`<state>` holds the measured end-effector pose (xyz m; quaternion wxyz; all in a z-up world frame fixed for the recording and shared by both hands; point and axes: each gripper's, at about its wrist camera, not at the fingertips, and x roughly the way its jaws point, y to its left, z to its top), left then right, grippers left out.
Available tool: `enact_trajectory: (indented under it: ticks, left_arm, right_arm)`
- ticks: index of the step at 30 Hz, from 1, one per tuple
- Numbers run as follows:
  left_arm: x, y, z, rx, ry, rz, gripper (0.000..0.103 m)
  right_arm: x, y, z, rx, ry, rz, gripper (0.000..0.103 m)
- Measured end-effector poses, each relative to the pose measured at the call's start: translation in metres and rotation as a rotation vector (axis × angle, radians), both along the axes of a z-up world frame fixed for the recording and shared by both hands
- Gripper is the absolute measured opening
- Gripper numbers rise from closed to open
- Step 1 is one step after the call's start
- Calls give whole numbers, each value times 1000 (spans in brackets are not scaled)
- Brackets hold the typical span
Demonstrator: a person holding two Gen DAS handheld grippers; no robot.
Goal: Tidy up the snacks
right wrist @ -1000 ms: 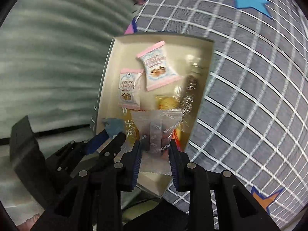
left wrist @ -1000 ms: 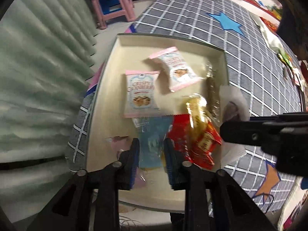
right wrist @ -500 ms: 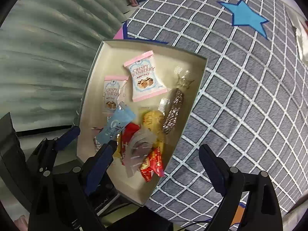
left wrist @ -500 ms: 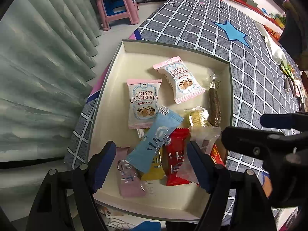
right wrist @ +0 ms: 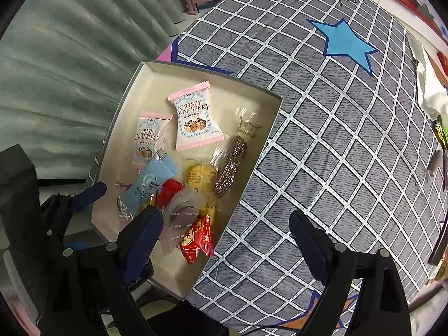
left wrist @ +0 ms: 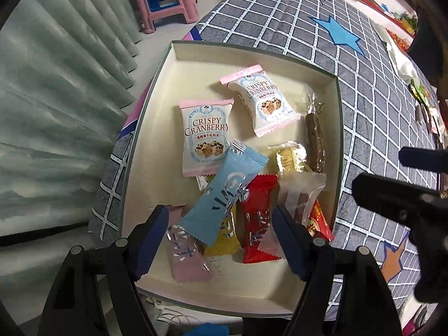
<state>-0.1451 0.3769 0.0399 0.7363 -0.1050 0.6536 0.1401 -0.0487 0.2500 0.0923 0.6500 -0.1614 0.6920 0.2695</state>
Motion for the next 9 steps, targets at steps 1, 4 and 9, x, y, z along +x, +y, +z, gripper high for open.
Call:
enact_trajectory:
  ticks: [1,4,9]
  left_arm:
    - [0,-1,0,2,1,-8,79]
    - [0,-3,1,8,2,-17,79]
    - [-2,-7,9,34,-42,-45,79]
  right_arm:
    - [0,1,-1,0,-3,1,92]
    - [0,2,0,1,-16,4,92]
    - [1,1,3,2,-28,2,92]
